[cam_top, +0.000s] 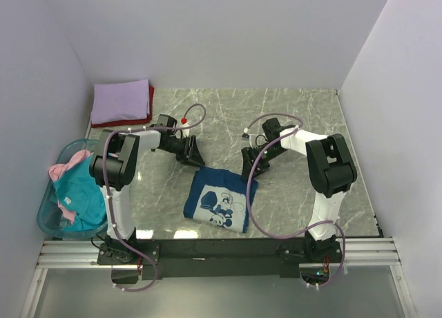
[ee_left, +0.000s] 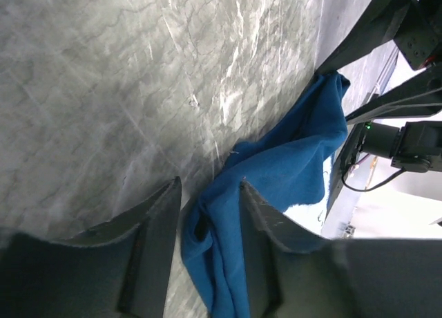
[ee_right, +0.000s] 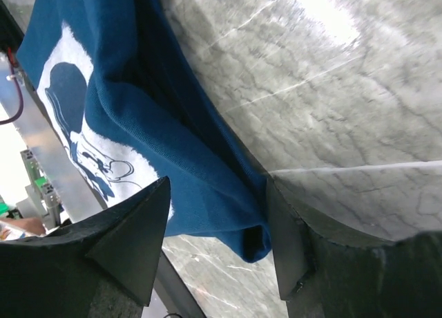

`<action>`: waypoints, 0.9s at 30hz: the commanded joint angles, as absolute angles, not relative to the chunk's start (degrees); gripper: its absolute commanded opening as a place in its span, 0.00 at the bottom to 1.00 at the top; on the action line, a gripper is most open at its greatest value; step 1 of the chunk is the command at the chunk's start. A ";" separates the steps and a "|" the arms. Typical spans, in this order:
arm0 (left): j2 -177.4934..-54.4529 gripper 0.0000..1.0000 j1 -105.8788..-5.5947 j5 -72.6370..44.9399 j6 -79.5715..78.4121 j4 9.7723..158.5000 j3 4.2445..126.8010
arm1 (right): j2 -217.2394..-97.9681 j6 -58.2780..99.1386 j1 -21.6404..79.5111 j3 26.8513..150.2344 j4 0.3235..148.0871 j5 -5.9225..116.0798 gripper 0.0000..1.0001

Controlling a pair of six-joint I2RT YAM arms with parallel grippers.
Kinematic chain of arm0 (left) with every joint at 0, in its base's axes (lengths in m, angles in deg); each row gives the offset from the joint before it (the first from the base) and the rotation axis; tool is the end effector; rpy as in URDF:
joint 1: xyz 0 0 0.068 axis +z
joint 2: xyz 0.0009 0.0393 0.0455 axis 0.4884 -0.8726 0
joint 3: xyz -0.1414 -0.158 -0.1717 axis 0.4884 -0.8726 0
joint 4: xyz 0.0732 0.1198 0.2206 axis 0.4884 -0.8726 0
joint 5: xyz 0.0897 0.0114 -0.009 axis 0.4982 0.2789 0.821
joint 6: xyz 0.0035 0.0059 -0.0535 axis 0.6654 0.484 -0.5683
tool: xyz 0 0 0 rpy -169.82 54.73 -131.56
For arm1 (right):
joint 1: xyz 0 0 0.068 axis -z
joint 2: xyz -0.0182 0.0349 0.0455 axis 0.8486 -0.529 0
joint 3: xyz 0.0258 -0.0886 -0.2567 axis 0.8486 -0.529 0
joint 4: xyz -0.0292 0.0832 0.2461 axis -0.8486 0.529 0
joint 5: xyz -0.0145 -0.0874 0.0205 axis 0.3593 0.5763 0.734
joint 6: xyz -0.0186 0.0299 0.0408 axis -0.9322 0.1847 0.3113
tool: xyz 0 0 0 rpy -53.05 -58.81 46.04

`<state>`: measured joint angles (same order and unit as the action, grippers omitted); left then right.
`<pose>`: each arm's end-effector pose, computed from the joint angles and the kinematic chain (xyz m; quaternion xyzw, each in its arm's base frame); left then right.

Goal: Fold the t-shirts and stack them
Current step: Fold the tshirt

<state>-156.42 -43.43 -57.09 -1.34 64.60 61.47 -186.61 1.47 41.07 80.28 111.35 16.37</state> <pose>0.3661 -0.1214 0.1229 0.1077 0.8780 -0.4574 0.0911 0.3250 0.1262 0.1421 -0.2621 0.8785 0.3950 0.0598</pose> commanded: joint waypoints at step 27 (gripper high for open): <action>-144.54 0.01 -39.35 -50.77 1.94 68.59 56.90 | -177.42 -1.33 44.79 79.96 116.33 25.98 0.00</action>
<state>-146.65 -40.68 -54.60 -1.21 67.42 57.21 -180.14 -1.02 43.56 79.93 116.59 21.75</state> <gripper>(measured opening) 0.016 0.021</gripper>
